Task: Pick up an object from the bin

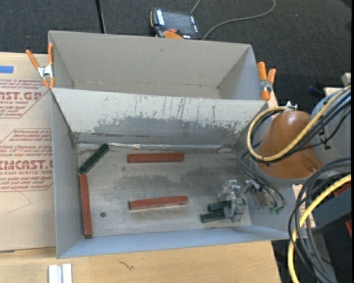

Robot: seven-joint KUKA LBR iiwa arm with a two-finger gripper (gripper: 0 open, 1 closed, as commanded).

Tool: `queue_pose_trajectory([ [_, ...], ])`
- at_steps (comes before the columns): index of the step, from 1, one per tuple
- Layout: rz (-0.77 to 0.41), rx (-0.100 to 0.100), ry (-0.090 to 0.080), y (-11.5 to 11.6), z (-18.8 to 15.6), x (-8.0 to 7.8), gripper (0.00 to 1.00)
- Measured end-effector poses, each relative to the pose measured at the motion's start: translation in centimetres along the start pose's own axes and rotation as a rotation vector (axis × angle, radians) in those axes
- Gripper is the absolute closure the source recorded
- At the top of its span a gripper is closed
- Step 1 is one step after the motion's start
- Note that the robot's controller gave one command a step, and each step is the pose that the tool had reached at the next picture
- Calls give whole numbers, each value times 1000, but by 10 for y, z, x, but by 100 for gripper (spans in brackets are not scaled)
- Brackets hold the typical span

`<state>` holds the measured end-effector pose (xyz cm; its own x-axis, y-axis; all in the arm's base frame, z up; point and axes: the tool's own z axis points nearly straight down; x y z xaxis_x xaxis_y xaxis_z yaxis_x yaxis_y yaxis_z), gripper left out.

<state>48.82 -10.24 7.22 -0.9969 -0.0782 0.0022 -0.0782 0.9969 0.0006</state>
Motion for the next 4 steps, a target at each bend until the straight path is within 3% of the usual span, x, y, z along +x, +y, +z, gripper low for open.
queue_pose_trajectory([
  [1,9,3,-11,-8,-133,-8,100],
  [2,9,1,-4,-7,-129,-6,0],
  [3,129,-1,-6,22,6,4,0],
  [4,128,0,-3,21,2,4,100],
])
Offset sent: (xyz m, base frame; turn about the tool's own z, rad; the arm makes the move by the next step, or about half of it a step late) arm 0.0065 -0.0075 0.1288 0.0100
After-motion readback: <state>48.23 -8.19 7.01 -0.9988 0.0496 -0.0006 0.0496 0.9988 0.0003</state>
